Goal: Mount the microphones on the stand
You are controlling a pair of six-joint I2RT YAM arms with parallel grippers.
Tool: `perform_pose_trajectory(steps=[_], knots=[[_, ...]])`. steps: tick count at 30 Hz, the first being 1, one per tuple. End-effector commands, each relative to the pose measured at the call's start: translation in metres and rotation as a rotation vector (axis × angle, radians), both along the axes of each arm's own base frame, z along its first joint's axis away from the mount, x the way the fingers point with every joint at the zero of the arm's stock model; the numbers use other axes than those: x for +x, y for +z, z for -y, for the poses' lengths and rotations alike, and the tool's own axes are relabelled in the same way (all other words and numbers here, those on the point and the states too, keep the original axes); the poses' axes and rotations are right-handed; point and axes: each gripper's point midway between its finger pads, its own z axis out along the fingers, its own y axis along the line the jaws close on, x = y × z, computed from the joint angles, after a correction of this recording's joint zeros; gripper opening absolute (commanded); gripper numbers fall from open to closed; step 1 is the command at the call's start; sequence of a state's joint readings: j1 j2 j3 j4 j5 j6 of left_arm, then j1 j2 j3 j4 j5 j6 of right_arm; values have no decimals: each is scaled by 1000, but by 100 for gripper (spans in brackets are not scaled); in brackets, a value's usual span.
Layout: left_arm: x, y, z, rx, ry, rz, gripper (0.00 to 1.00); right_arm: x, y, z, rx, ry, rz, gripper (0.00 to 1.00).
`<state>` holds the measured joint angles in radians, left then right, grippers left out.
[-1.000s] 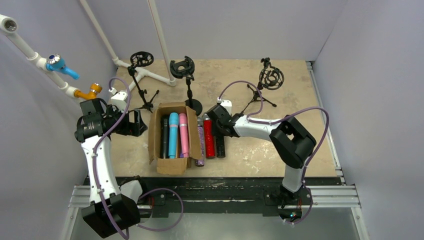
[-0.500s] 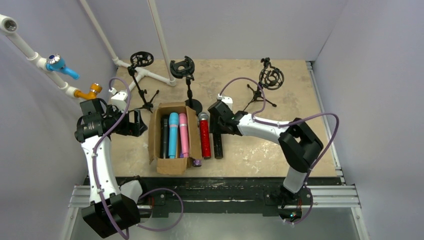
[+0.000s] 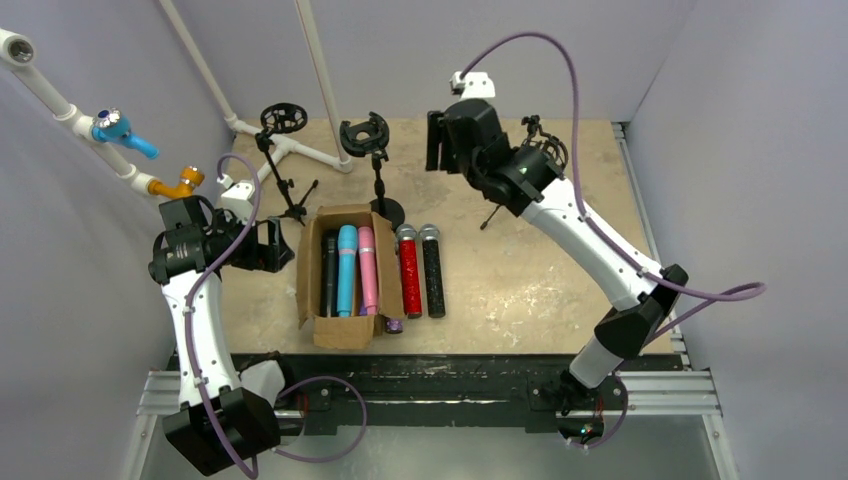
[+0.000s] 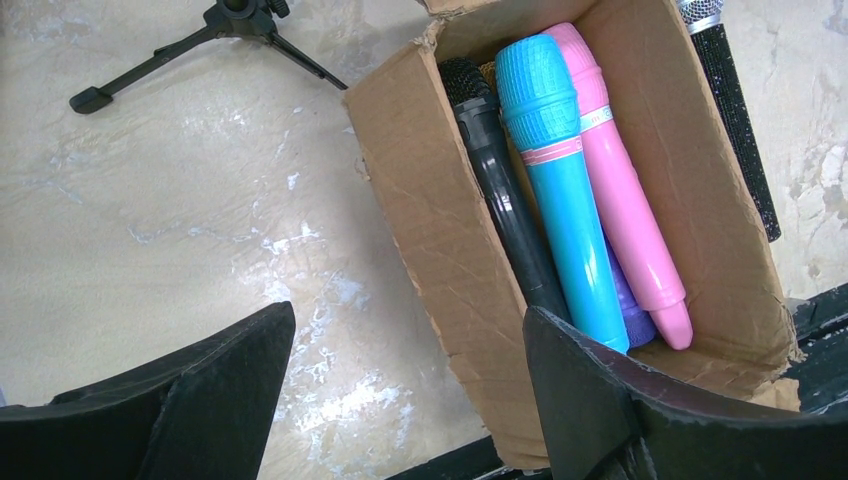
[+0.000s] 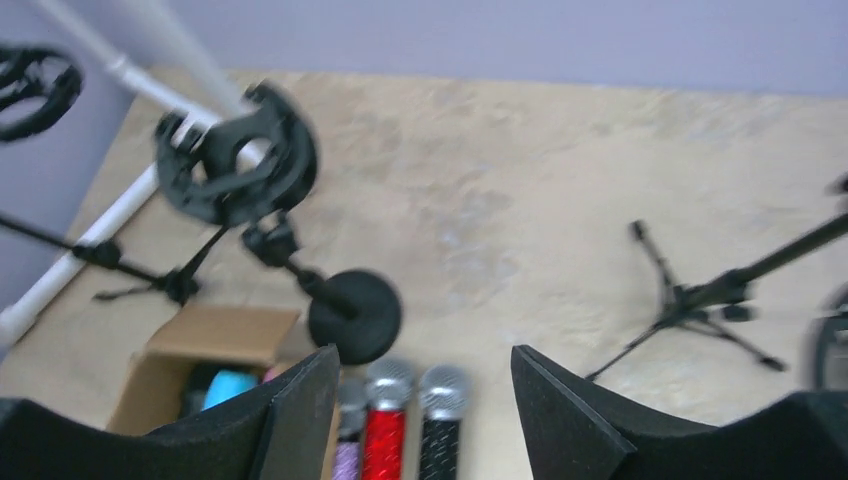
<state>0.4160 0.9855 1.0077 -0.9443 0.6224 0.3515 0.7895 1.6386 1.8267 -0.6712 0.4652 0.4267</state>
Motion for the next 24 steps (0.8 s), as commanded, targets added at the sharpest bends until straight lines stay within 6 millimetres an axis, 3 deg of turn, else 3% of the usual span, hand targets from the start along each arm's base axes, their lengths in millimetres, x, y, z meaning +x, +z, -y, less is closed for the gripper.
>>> perform_pose_trajectory(steps=[1,6,10,15,24], knots=[[6,16,1,14,-17,48,84,20,32,82,-211,-189,72,69],[5,16,0,19,-19,44,84,46,56,131,-239,-322,136,72],[5,17,2,9,-23,44,84,60,59,160,-299,-396,152,75],[5,16,5,2,-34,41,84,79,45,192,-331,-440,114,76],[11,24,7,16,-50,33,84,99,-4,198,-325,-387,-6,72]])
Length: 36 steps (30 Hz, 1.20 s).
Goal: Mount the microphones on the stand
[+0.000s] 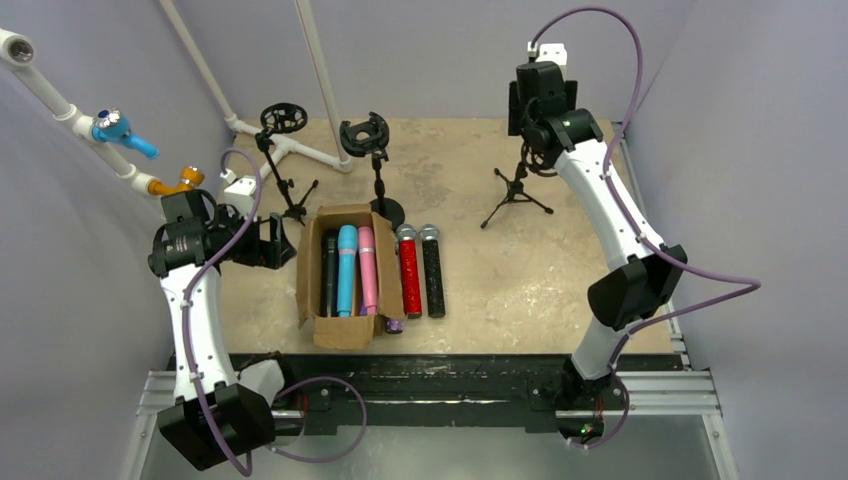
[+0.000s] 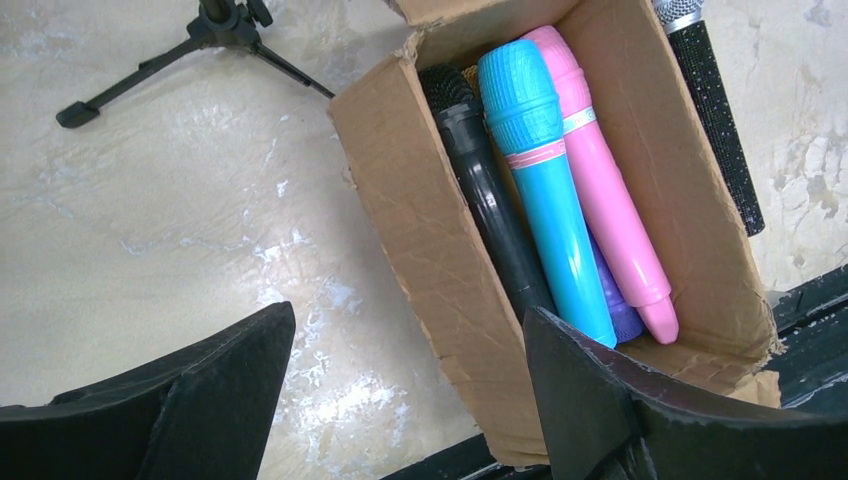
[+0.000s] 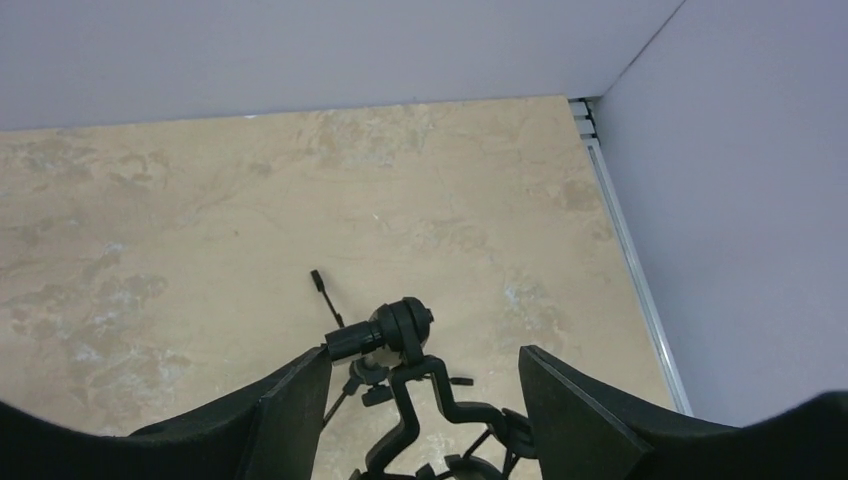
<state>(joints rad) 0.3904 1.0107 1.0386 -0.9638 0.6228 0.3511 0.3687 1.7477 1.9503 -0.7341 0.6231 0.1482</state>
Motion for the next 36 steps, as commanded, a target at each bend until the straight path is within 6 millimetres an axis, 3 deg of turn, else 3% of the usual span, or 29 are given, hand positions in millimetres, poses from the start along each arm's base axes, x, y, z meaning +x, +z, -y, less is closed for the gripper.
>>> perform_pose_trajectory(steps=[1,6,9,13,22,26,29,32,36], knots=[[10,22,0,27,-26,45,84,4,-7,-8,25,46,-12,71],[12,26,1,27,-30,40,83,8,-20,2,25,16,-25,57],[12,22,2,27,-27,42,83,3,-11,16,1,-33,-2,43],[13,19,3,26,-33,31,83,-11,6,43,-50,-142,41,40],[16,19,5,20,-46,32,83,-12,-3,85,-19,-191,7,45],[14,15,5,19,-49,26,83,-9,-19,86,-10,-184,-35,50],[13,14,6,19,-52,23,83,-7,-29,84,-2,-184,-61,60],[11,15,6,25,-48,27,86,-7,-24,84,8,-186,-46,70],[10,16,7,25,-50,27,94,-9,-2,84,28,-190,9,75]])
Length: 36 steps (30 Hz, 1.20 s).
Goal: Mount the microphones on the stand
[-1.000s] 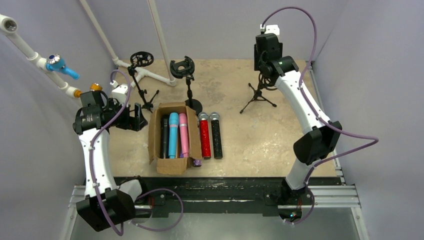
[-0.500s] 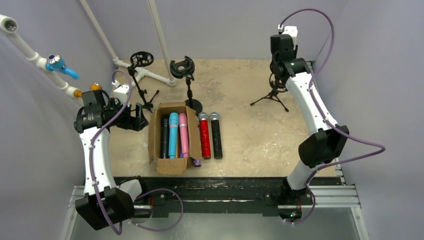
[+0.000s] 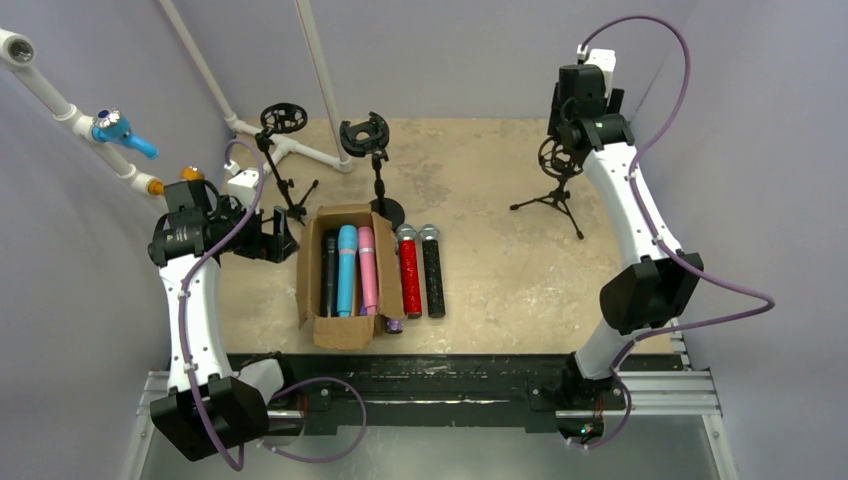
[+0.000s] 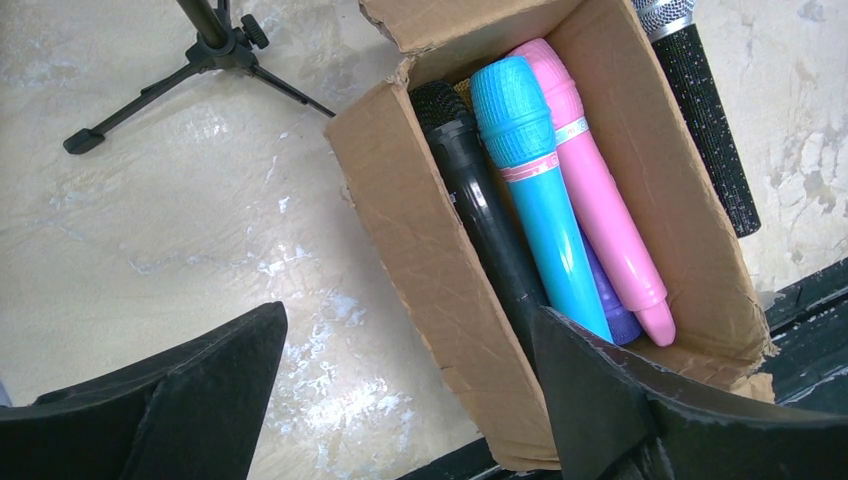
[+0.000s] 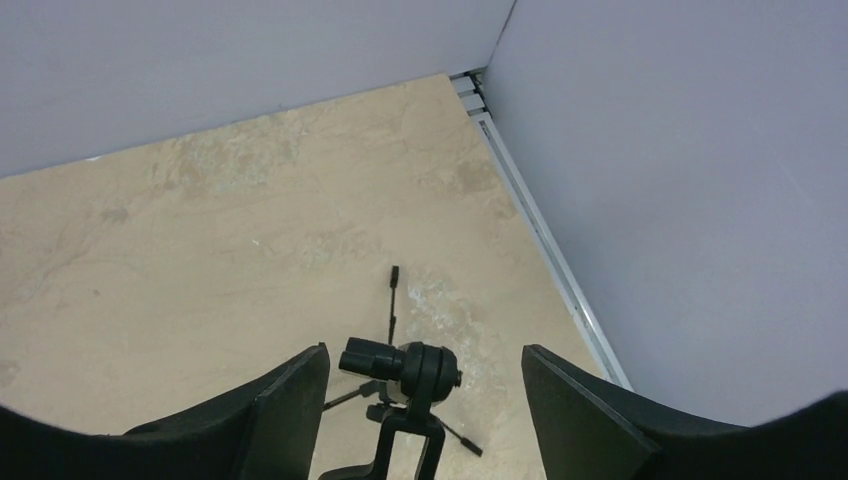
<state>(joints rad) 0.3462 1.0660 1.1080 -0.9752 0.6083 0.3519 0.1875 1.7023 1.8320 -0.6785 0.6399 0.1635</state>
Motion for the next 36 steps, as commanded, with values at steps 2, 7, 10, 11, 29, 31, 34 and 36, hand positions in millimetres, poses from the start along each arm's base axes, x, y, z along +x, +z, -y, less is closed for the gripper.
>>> perform_pose_trajectory(steps=[2,7,10,11,29,31,34,36], knots=[[-2,6,3,13,-18,24,100,-10,32,-5,44,14,62,77],[-4,6,2,28,-18,31,100,-17,69,-13,109,54,161,83],[-4,7,2,31,-22,45,100,-22,81,-13,123,62,189,83],[-4,7,3,30,-23,47,100,-25,83,-12,123,54,192,83],[-4,-9,2,50,-64,45,91,-162,26,-380,471,891,8,76],[-5,-18,-2,78,-64,36,87,-184,-7,-421,496,968,-81,74],[-6,-29,-10,131,-64,24,86,-209,-52,-469,478,1036,-187,73],[-9,-35,-13,156,-66,21,86,-216,-77,-487,455,1052,-235,72]])
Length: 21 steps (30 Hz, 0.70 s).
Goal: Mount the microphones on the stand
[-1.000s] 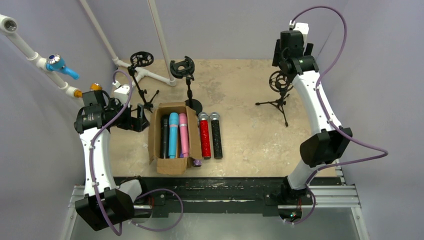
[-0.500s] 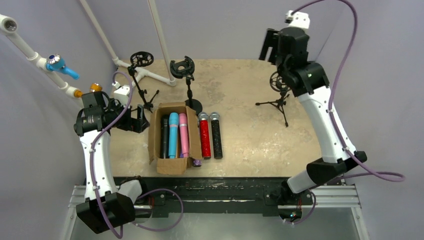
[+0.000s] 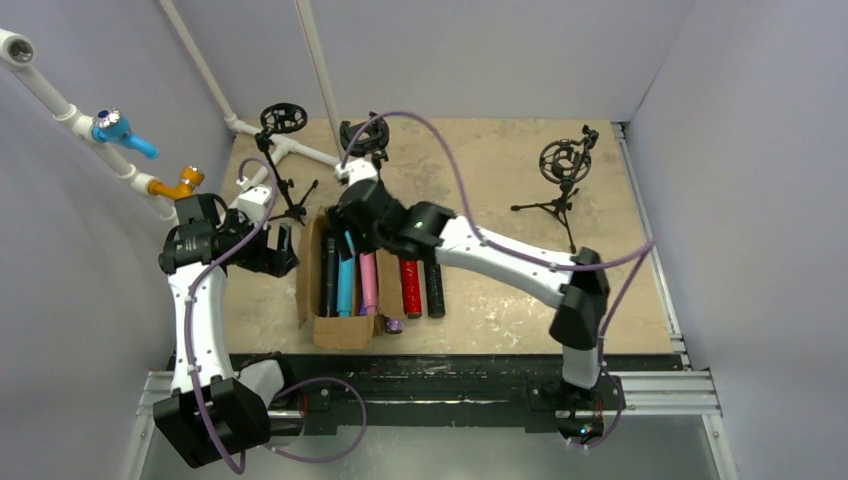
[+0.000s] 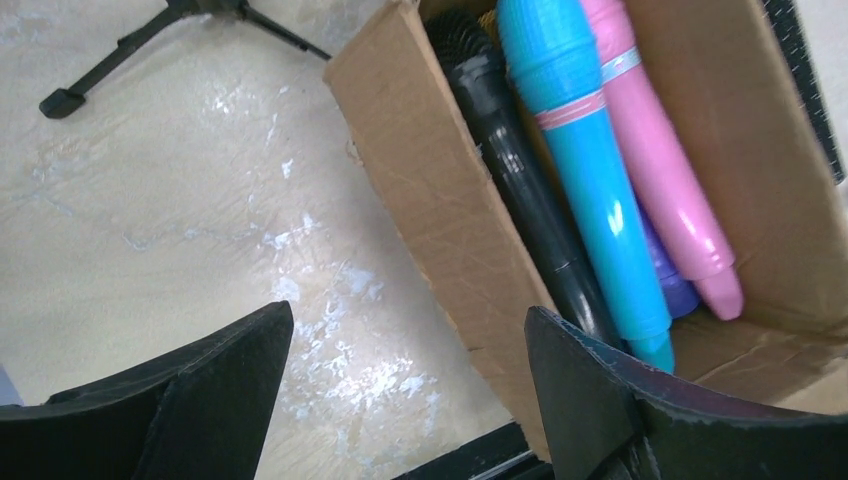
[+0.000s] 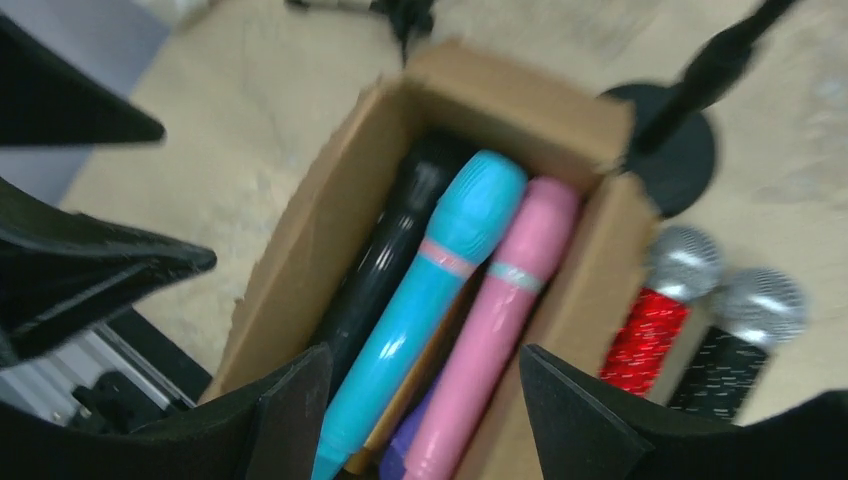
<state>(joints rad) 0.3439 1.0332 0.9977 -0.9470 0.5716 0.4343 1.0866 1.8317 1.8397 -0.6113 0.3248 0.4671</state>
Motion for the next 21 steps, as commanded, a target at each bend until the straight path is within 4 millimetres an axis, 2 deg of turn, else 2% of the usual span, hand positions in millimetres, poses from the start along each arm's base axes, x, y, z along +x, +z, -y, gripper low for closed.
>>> perform_pose_trajectory(steps=[1,4,8,12,17,21], knots=[[1,-5,-10,100,-34,49,86,-27,-28,-45,29,76,-85,72],[-2,-9,-11,120,-39,53,86,-27,-57,-57,2,82,-116,70],[-3,-11,-13,134,-41,52,86,-24,-90,-62,-62,73,-144,69],[-4,-11,-13,139,-44,56,86,-20,-106,-69,-77,67,-150,67],[-6,-10,-12,144,-50,63,86,-20,-137,-72,-111,56,-190,64],[-9,-12,-15,168,-45,60,86,-17,-148,-74,-102,47,-194,63]])
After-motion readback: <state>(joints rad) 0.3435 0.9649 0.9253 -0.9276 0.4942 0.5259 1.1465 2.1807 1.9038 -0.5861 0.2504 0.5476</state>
